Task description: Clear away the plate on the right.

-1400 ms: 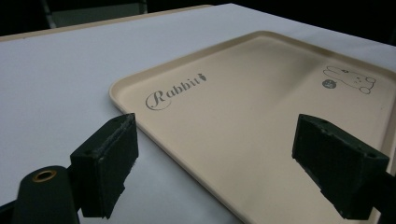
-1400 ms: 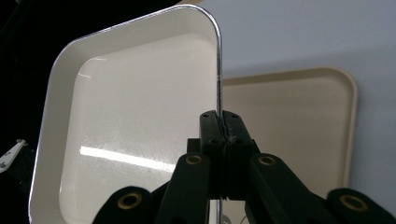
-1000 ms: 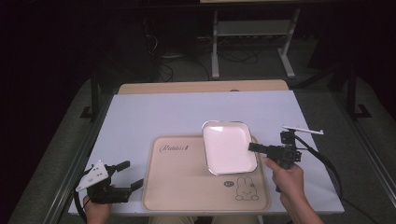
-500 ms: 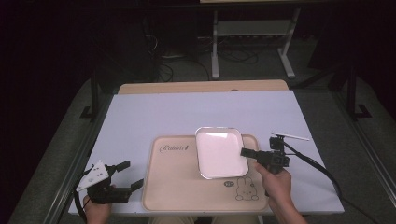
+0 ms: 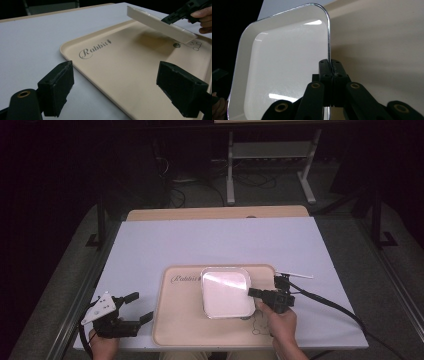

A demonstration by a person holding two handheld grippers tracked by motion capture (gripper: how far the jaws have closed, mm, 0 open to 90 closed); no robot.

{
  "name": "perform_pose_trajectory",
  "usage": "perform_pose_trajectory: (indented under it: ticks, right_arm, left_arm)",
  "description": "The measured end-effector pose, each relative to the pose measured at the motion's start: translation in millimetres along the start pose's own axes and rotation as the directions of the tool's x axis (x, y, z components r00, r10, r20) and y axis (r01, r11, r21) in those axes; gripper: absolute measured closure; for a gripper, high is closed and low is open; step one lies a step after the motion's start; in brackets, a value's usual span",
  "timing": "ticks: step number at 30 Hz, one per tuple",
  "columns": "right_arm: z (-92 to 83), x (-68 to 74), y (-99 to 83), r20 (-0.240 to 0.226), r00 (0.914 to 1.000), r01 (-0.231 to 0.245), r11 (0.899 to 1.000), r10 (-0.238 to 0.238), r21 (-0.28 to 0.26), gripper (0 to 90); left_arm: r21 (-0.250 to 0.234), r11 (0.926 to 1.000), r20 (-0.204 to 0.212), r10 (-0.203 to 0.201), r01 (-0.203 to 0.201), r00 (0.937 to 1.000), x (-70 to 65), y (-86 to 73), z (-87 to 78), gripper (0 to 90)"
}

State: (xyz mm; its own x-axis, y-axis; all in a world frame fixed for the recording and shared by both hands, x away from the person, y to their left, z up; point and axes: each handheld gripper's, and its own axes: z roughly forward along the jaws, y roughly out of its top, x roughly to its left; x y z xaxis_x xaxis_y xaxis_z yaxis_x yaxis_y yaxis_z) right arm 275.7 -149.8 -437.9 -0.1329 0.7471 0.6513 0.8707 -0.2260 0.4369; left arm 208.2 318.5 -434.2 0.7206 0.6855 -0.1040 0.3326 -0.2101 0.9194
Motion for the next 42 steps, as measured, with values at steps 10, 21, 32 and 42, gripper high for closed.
perform_pose_trajectory:
  ticks: [10, 21, 32, 42]
  right_arm:
    - [4.7, -0.7, -3.3, 0.013, 0.9999, -0.010, 1.000, 0.010, -0.002, 88.3]
    - [12.6, -1.9, -9.5, 0.045, 0.9987, -0.021, 1.000, 0.022, -0.005, 88.2]
    - [15.9, -2.8, -12.2, 0.064, 0.9975, -0.030, 1.000, 0.030, -0.009, 87.5]
    - [16.9, -2.5, -16.0, 0.083, 0.9959, -0.034, 0.999, 0.036, -0.024, 85.0]
  left_arm:
    - [-0.002, 1.0000, 0.000, -0.001, 0.001, 1.0000, 0.1, 0.2, -0.1, 13.9]
    - [-0.006, 1.0000, 0.000, -0.005, 0.005, 1.0000, 0.2, 0.0, -0.7, 14.0]
    - [-0.006, 1.0000, 0.001, -0.004, 0.004, 1.0000, 0.0, 0.1, -0.7, 14.0]
    - [-0.007, 1.0000, 0.001, -0.004, 0.004, 1.0000, -0.3, 0.0, -0.9, 13.9]
